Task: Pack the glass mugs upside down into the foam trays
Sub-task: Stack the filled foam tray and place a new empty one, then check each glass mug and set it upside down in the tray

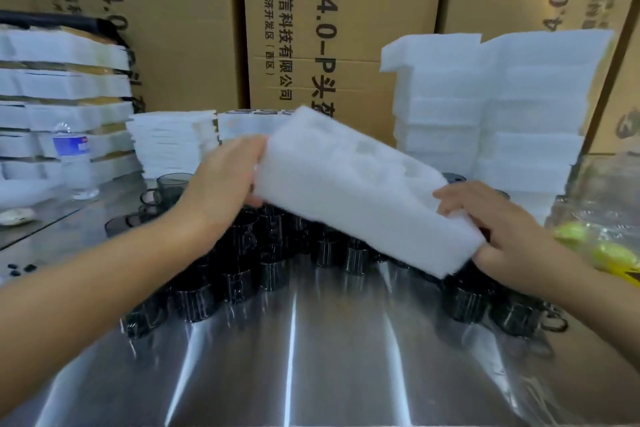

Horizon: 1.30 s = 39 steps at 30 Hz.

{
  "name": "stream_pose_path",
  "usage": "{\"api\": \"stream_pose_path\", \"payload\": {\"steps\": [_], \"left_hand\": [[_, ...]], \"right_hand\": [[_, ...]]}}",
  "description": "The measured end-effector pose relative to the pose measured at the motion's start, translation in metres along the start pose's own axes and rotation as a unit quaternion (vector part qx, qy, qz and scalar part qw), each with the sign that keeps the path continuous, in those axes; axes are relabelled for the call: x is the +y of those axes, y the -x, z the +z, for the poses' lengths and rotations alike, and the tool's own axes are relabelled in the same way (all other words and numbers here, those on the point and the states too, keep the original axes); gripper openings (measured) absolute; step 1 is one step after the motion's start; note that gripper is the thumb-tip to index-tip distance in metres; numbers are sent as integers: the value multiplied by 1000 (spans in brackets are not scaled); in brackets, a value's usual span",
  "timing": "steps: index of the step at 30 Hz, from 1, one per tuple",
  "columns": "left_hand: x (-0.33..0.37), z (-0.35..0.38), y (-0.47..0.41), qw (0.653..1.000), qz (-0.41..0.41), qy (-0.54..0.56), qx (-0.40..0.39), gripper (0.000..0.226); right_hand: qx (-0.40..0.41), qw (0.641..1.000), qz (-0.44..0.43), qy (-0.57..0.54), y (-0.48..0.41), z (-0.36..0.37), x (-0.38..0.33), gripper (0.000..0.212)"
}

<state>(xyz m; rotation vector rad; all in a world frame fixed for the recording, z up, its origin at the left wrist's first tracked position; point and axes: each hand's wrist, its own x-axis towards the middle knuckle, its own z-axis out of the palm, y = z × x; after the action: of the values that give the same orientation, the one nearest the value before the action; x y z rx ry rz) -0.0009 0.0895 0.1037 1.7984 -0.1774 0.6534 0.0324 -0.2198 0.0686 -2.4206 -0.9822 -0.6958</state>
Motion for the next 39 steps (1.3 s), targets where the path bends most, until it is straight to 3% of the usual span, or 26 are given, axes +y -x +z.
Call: {"api": "stream_pose_path", "payload": {"steps": [2, 5, 8, 11, 13, 18, 27, 30, 35, 39], "left_hand": [[-13, 1, 30, 998, -16, -44, -41, 37], [-37, 0, 69, 987, -26, -122, -103, 61], [-57, -2, 97, 951, -30, -255, -173, 50], [-73, -4, 117, 915, -10, -344, -210, 68], [-80, -3, 122, 907, 0, -362, -218, 74], [-80, 0, 106, 890, 14, -400, -218, 63], [-69, 14, 65, 806, 48, -547, -223, 56], [-71, 20, 57, 810, 36, -537, -231, 49], [-77, 26, 51, 841, 31, -472, -261, 44], [-82, 31, 53, 854, 44, -455, -250, 44]], "right_hand": [[-12, 1000, 6, -3, 27, 7, 2, 67], [-52, 998, 15, -14, 58, 21, 8, 61], [-114, 993, 23, -29, 79, 34, 15, 67], [-156, 987, 21, -23, 88, 42, 19, 74], [-174, 984, 20, -11, 90, 45, 20, 78], [-188, 981, 50, 9, 84, 46, 17, 76], [-126, 989, 78, 23, 40, 33, 8, 67], [-137, 986, 87, 29, 20, 19, 7, 73], [-297, 938, 172, 40, -12, 10, 8, 67], [-205, 965, 145, 78, -42, 41, -3, 39]]}}
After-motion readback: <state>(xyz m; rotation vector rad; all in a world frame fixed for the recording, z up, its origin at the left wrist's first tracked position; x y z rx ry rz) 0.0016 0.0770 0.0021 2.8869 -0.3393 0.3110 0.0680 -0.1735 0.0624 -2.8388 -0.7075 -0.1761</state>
